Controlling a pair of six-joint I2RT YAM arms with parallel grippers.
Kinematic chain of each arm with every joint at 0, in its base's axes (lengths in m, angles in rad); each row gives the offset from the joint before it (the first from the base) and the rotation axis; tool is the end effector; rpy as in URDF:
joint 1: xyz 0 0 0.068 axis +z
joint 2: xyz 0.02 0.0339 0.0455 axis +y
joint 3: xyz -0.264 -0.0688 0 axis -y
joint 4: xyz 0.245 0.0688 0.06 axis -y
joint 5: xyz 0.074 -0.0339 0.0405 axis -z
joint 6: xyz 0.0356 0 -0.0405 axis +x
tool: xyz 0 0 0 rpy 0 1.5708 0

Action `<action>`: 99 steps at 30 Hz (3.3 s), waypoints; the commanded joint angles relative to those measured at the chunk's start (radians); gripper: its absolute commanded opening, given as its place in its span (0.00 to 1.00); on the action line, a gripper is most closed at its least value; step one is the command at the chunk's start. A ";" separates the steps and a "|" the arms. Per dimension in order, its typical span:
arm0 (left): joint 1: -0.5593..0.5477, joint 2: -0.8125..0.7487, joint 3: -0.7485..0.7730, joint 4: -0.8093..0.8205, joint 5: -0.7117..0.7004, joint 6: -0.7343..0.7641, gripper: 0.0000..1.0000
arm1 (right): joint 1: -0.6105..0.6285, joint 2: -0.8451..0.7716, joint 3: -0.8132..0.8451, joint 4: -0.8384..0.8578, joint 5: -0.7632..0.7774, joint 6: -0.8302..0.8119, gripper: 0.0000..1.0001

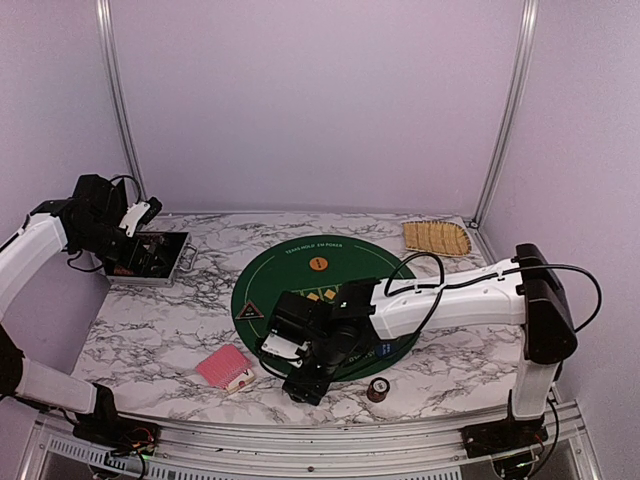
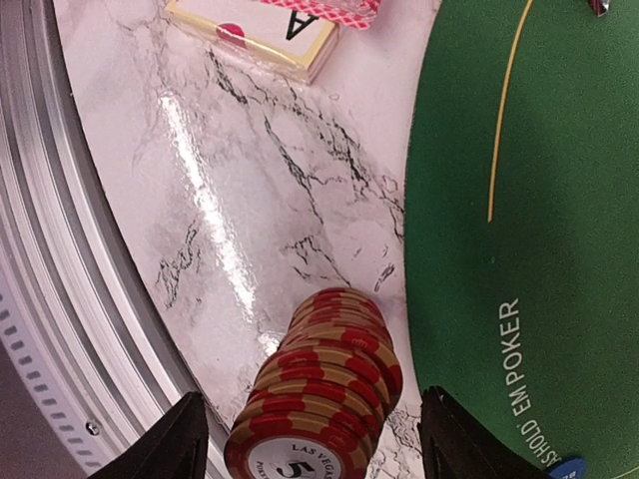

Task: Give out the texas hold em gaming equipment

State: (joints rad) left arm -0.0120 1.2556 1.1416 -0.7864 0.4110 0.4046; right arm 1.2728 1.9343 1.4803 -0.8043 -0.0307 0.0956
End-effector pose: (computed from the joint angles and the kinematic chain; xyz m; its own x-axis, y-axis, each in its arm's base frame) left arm 0.2545 -0.0173 0.3127 -0.6182 0.3683 -0.6944 0.5467 0.8362 -0.0432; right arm 0.1147 0.3770 0.2024 -0.3696 -0.8783 -0.3032 -0.9272 0.3700 0.0584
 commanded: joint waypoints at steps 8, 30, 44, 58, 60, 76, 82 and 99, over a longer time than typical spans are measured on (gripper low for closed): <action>0.005 -0.022 0.023 -0.027 0.006 0.002 0.99 | -0.033 0.022 0.018 0.055 -0.017 -0.014 0.63; 0.006 -0.010 0.030 -0.026 0.008 0.004 0.99 | -0.041 -0.010 -0.034 0.073 -0.060 -0.008 0.61; 0.006 -0.018 0.027 -0.027 0.003 0.003 0.99 | -0.041 -0.030 -0.022 0.069 -0.041 -0.002 0.42; 0.006 -0.018 0.024 -0.026 0.006 0.004 0.99 | -0.040 -0.068 -0.011 0.033 -0.023 0.008 0.22; 0.006 -0.018 0.023 -0.027 0.007 0.002 0.99 | -0.040 -0.073 -0.006 0.027 -0.019 0.010 0.17; 0.004 -0.026 0.021 -0.027 0.008 0.002 0.99 | -0.278 -0.156 -0.081 -0.035 0.120 0.075 0.06; 0.004 -0.027 0.020 -0.027 0.008 0.005 0.99 | -0.426 -0.209 -0.212 0.027 0.132 0.097 0.06; 0.005 -0.018 0.027 -0.025 0.012 0.003 0.99 | -0.646 -0.249 -0.423 0.151 0.138 0.122 0.06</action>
State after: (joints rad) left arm -0.0120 1.2549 1.1435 -0.7872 0.4110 0.4049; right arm 0.6361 1.6978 1.0485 -0.7033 0.1040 0.2020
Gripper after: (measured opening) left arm 0.990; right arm 0.402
